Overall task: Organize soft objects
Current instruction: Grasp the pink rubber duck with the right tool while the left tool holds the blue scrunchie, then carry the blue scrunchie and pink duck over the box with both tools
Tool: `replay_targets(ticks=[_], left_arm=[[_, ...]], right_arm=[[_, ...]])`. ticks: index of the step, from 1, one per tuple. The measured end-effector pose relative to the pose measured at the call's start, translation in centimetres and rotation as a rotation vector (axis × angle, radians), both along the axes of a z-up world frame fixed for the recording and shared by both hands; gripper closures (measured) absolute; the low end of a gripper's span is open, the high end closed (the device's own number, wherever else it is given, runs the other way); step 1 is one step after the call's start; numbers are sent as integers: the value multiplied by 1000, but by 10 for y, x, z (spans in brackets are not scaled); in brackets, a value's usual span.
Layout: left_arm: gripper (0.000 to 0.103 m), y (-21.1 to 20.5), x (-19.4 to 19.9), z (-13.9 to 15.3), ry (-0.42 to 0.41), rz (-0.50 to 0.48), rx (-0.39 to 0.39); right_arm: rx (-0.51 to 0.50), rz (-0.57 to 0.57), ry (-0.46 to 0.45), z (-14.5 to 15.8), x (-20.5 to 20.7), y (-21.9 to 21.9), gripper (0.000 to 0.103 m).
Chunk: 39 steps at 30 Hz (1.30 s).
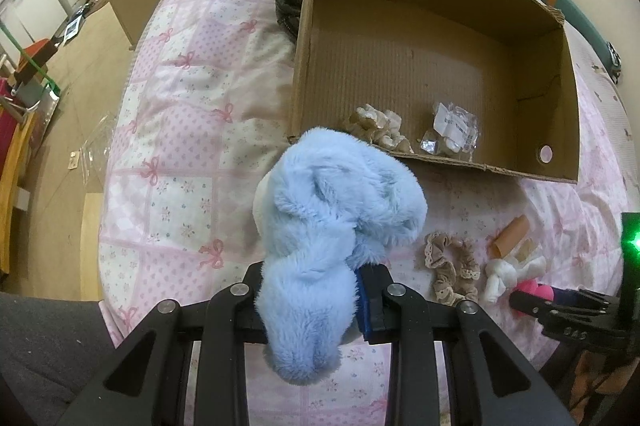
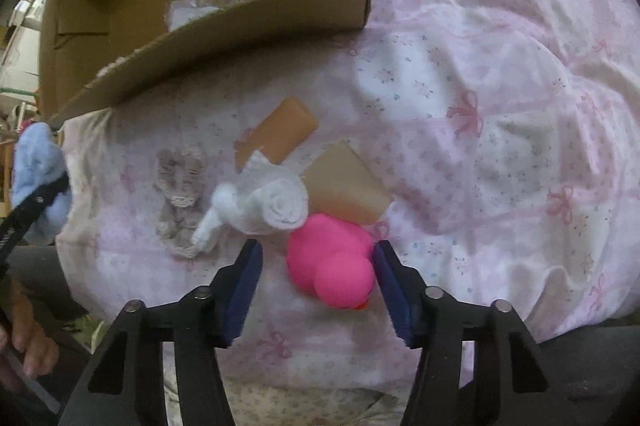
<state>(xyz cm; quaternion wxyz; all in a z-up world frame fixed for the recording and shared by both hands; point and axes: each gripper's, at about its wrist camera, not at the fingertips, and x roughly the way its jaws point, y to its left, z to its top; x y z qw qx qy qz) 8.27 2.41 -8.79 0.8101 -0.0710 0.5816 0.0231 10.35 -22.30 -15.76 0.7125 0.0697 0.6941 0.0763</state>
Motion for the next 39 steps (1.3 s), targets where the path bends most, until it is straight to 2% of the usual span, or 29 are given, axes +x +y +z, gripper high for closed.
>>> replay_targets(ticks=[3,5,9,12,18,24,27,30,33,39], left_arm=[[76,0,1,0,3,3,6],[76,1,2,0,2,4,10],[76,2,0,0,-5,5,20],[76,3,-2,0,-7,7,26],[76,3,-4,0,-15,9,48],[76,4,-6,3,-31,13,61],[76,5,-7,8,-55,18,64],[76,5,-8,12,-72,18,70],[76,7,-8,14,-76,26,65],[76,6,-8,23,-115,29,64]], right_arm=[[-33,13,26,-8,2,6,44],[-66,24,22,-11,2,8,55],[-43,18,-15,-2,2,10,56],[34,42,-18,10,-3,11,56],[230,180,-44,35,-20,40,56],[381,247,-151,65,-24,50,56],[449,234,-265,89,-17,44,56],[476,170,-402,114,-14,31,56],[413,93,-499,123,-15,26,56],[398,14,-497,124,-8,5,56]])
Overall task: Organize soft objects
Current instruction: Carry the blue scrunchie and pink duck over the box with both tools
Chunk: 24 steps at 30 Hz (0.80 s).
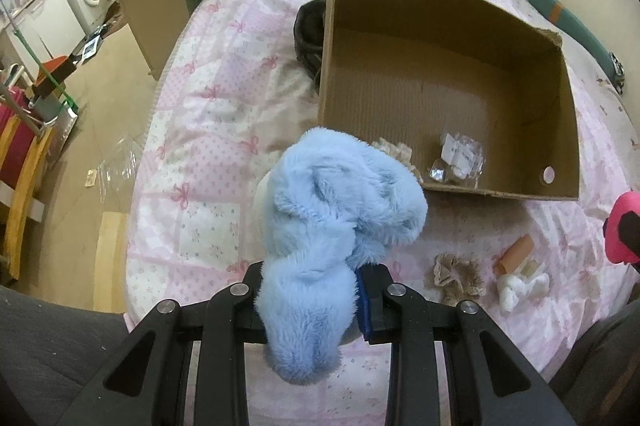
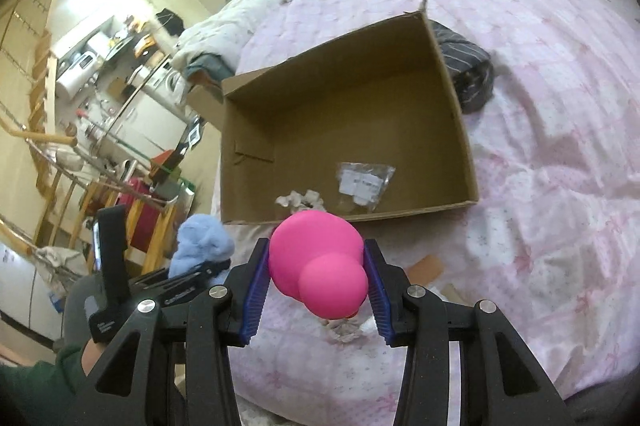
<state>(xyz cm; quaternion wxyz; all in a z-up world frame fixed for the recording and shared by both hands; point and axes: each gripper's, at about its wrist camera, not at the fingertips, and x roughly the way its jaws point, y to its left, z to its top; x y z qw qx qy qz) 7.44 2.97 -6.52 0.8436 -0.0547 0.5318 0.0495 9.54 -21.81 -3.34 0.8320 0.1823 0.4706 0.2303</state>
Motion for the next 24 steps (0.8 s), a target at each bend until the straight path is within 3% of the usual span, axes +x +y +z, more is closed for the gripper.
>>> replay_targets(ticks=[9,14,24], left_arm=[[76,-3,3,-3,20,0,7],[76,2,7,23,-9,6,-56],[76,-17,55,72,-133,-36,26]], right_arm=[[11,-8,-3,-6,3,-3,56],[16,-20,-5,-1,5,-4,56],[19,-36,-63,23,37,-7,56]])
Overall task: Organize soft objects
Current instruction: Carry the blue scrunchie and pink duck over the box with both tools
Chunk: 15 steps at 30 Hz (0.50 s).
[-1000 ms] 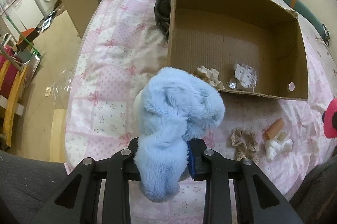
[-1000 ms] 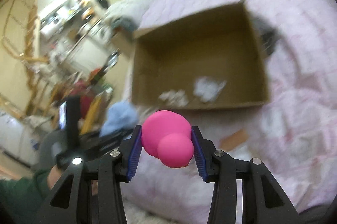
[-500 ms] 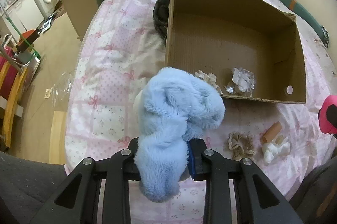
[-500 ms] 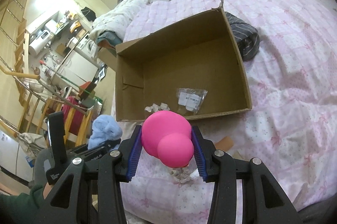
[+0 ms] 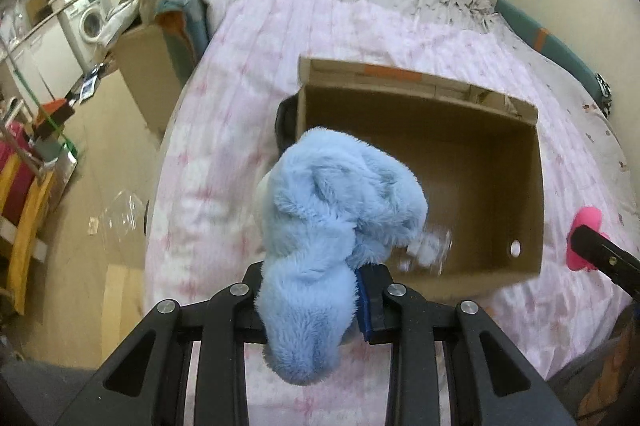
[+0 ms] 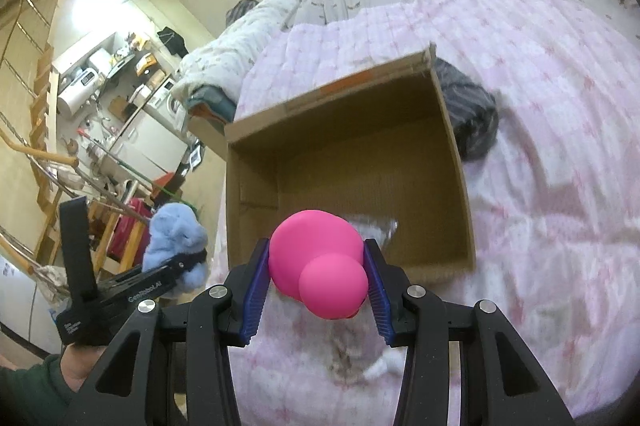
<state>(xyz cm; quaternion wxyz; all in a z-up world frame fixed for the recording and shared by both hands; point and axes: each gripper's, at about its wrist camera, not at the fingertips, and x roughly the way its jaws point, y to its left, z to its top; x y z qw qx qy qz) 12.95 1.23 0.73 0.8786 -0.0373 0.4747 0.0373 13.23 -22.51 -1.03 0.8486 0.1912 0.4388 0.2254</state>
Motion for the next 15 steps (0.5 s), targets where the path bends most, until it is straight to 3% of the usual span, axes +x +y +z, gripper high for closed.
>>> replay_targets(ticks=[7,15], left_arm=[[75,-18,32,-3,-22,-25,2],[75,-30,55,-27,-4,-1,5]], right_arm=[[-44,-19,-15,-10,42,-3,56],[-57,-74,124,-51,59,-9,56]])
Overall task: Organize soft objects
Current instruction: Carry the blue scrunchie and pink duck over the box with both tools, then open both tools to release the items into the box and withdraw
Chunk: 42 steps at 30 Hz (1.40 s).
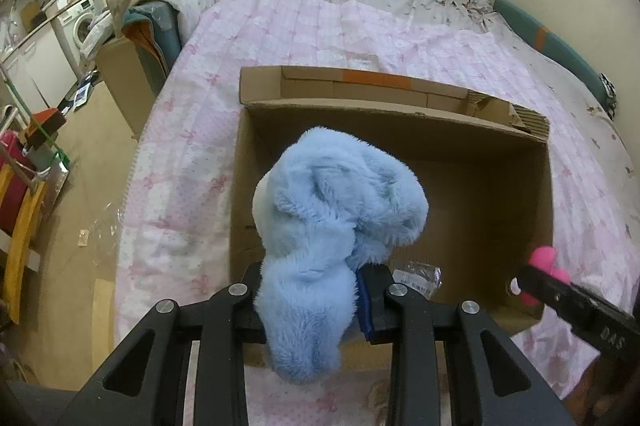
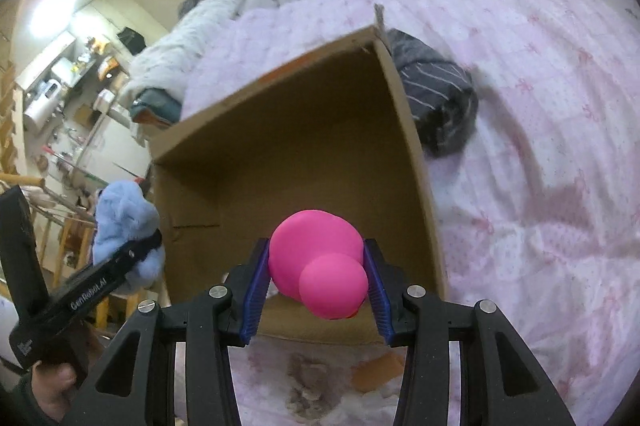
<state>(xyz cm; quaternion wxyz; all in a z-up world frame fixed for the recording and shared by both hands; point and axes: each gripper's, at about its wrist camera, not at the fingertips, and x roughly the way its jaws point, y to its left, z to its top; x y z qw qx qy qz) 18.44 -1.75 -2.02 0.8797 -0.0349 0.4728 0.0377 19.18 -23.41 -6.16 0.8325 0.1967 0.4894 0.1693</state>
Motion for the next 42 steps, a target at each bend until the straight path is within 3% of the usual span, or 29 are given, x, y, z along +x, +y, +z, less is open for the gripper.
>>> replay_targets(ticks=[9,17,23,26,31,34,36,37,39,42], left_arm=[[74,1,11,-31,62,36,-1],[73,1,11,-36,72,43,22],[67,-1,9,-36,86,34,24],[60,-3,8,-36,91,19,22],[35,-7,4,-29,77,2,35],[33,-8,3,-26,66,-6,29],[33,-9,3,-24,69,-10,30],[33,-9,3,-24,70,-8,37],[33,-10,3,-24,74,-8,43],[33,-9,3,-24,75,-6,42]], right_arm=[[-37,32,44,-12,3,8,56],[-84,27,74,-19,4,12,56],[-80,19,87,-21,5,10,59],[-78,25,82,-20,6,12,59],[-74,33,79,-20,7,15,59],[-51,27,74,-18,7,13,59],[-28,29,65,-16,6,12,51],[-24,29,62,-15,5,11,36],[-31,16,49,-12,4,10,22],[-36,13,36,-11,3,8,22]])
